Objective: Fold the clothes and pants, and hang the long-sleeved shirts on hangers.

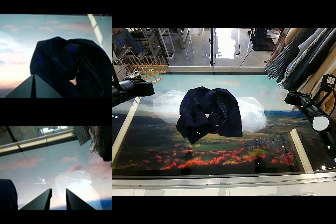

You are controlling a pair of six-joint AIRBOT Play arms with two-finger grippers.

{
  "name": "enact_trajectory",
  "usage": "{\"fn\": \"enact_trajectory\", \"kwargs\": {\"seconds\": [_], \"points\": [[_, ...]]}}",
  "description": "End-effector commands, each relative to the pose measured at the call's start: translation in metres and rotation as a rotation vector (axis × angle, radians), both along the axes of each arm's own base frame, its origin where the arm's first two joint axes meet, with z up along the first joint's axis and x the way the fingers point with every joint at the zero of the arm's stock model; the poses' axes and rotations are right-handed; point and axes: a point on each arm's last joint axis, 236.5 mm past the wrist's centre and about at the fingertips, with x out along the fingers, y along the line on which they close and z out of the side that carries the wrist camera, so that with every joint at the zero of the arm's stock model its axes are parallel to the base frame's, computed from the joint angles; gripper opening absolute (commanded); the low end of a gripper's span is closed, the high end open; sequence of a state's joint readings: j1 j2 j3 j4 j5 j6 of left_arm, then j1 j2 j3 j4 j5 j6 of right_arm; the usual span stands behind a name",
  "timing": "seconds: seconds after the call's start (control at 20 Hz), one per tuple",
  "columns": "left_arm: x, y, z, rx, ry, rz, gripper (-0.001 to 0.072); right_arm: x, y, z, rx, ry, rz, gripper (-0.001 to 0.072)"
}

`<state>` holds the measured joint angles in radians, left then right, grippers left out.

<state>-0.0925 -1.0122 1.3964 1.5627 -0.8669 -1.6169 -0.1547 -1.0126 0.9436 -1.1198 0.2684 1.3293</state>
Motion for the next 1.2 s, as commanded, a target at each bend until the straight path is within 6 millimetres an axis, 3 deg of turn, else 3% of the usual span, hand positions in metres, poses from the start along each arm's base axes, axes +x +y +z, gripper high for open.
{"fn": "enact_trajectory", "kwargs": {"seconds": [0.0, 0.6, 0.85, 1.15], "points": [[0.000, 0.001, 0.001, 0.000, -0.002, 0.001, 0.0015, 0.000, 0.000, 0.000, 0.000, 0.000, 0.001, 0.0219], [0.002, 0.000, 0.002, -0.001, -0.012, 0.001, 0.0015, 0.000, 0.001, 0.001, 0.014, -0.003, -0.002, 0.0219], [0.011, -0.001, 0.012, -0.007, -0.067, 0.001, 0.0015, 0.003, -0.003, 0.029, 0.164, -0.117, -0.057, 0.0219], [0.011, -0.004, 0.008, -0.081, -0.045, 0.022, 0.0023, -0.003, -0.007, 0.052, 0.156, -0.183, -0.075, 0.0219]]}}
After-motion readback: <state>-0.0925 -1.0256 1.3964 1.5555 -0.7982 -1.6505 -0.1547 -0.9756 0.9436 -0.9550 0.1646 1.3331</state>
